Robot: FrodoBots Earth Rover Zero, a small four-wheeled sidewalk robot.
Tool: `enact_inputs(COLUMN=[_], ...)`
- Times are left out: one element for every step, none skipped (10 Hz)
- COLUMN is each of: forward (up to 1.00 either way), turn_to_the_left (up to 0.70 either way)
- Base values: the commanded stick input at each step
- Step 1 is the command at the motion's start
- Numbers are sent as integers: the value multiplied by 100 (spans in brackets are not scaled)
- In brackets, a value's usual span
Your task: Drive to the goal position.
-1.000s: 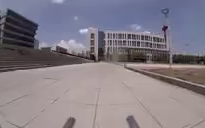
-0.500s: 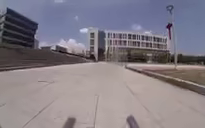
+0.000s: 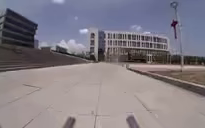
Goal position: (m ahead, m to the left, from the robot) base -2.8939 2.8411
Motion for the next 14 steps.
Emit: enact_inputs(forward=[100,100,100,100,100,100,100,100,100,100,100,100,100,100], turn_to_the_left=[0,0,0,0,0,0,0,0,0,0,0,0,0,0])
